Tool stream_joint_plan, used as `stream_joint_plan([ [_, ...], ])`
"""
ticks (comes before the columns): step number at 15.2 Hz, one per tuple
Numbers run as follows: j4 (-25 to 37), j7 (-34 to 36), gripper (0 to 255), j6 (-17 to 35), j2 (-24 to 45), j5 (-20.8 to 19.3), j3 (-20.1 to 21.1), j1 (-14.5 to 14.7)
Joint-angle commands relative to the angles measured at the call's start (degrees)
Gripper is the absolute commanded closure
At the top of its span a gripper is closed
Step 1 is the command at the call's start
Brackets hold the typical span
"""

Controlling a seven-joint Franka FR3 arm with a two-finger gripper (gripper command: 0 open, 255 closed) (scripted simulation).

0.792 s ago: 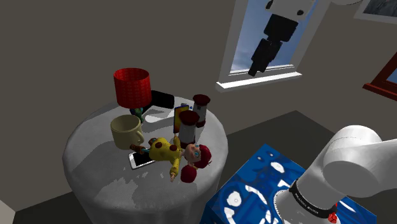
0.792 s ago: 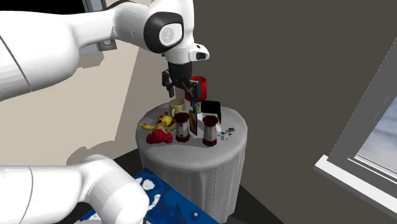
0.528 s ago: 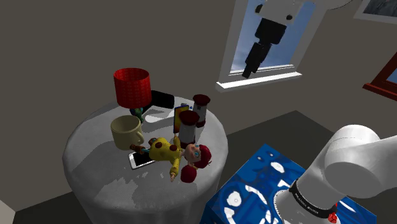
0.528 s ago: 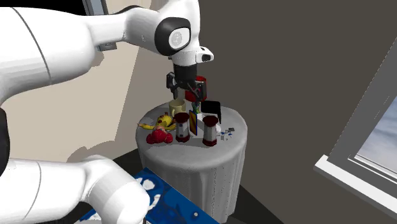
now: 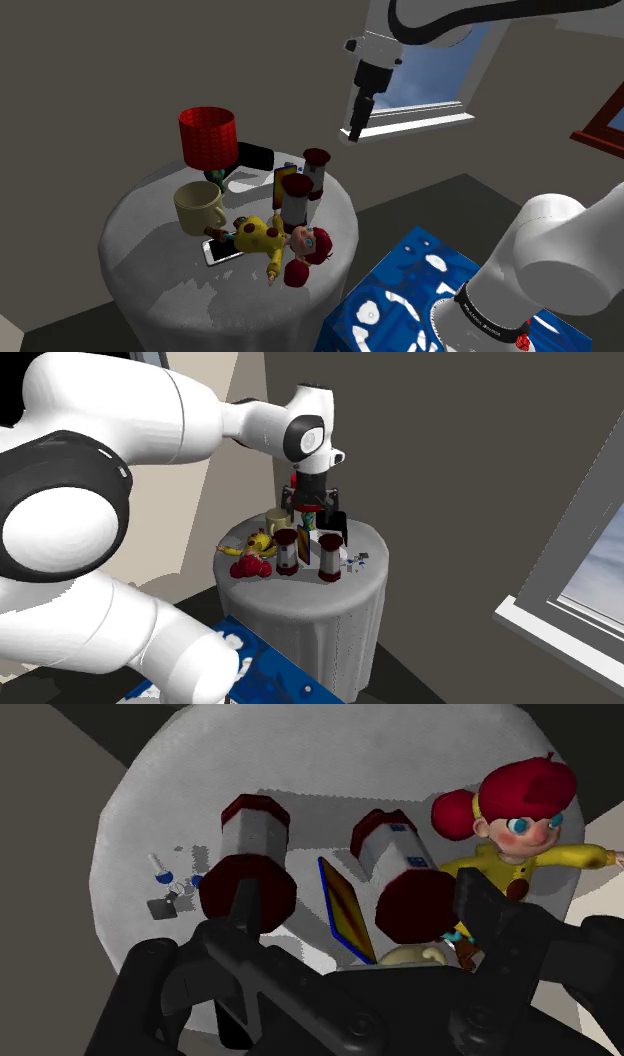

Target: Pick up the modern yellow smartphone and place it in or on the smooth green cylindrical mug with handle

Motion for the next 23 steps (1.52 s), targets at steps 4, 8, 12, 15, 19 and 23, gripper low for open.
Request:
stream_joint_plan([
  [4,3.9,-12.8,0,5.3,10.4,-0.8,-0.6,3.5],
  [8,7.3,-22.2,0,9.1,18.3,-1.3,0.0,5.7],
  [12,10.5,-30.3,0,12.2,25.3,-2.1,1.2,7.4],
  [15,9.3,-30.4,0,14.5,26.3,-2.0,1.2,7.4],
  [19,7.8,-30.5,0,17.4,27.8,-1.9,1.2,7.5],
  [23,7.6,-30.5,0,17.9,28.0,-1.8,1.2,7.5],
])
